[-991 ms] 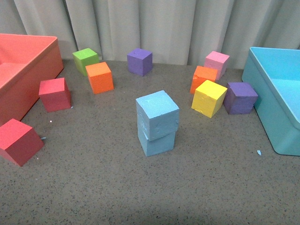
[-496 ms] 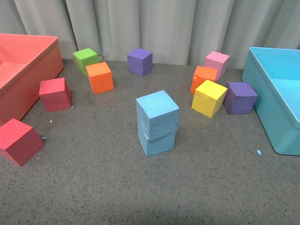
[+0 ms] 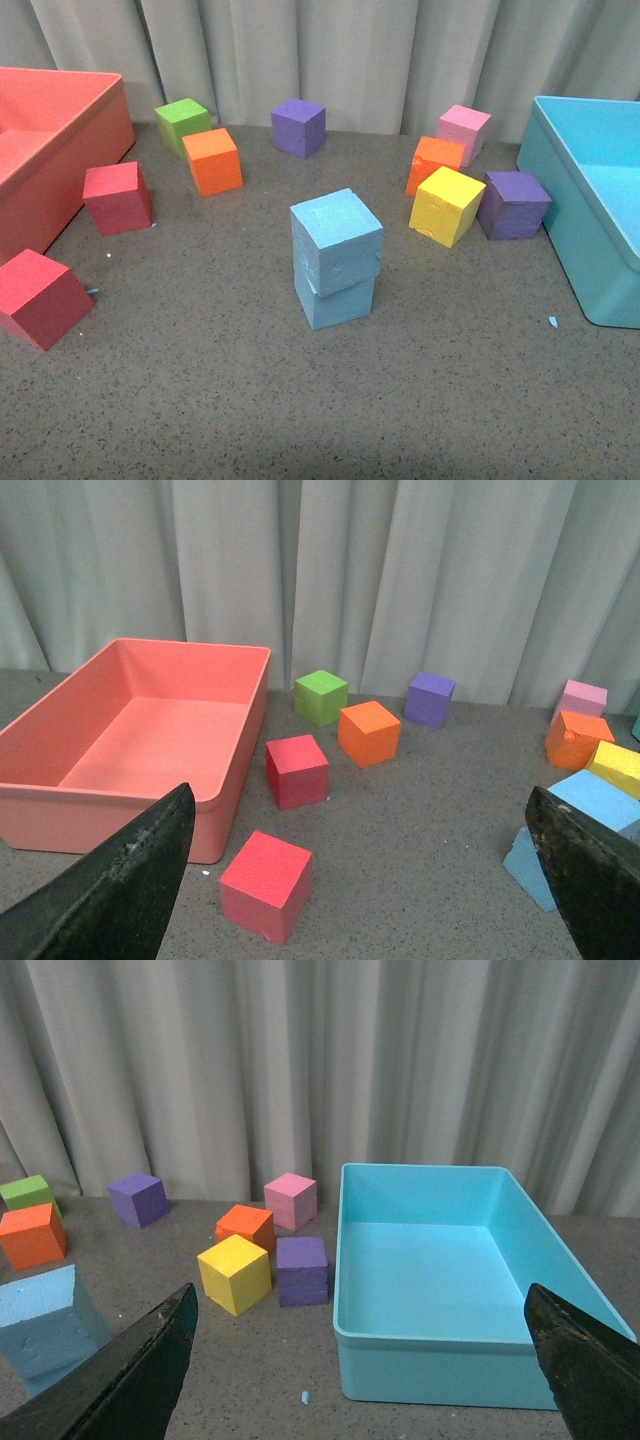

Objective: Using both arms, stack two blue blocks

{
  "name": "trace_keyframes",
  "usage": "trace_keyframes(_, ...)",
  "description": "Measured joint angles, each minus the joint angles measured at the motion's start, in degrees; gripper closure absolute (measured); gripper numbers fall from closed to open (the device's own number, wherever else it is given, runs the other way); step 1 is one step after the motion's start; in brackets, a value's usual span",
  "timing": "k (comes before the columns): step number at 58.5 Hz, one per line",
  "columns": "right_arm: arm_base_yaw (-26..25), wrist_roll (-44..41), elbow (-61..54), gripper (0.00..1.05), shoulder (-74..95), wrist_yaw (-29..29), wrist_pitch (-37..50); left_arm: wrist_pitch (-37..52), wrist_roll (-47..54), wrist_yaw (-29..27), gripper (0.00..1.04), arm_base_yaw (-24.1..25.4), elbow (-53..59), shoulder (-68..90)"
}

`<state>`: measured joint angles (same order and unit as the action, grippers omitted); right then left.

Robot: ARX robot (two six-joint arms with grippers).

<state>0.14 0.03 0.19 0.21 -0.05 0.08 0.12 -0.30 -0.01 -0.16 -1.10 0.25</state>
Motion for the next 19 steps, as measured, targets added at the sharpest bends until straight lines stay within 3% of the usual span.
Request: trace_keyframes(19, 0.0, -0.02, 0.0, 0.09, 0.0, 0.0, 0.0, 0.0, 0.0, -0.02, 0.07, 0.0, 0.0, 0.0)
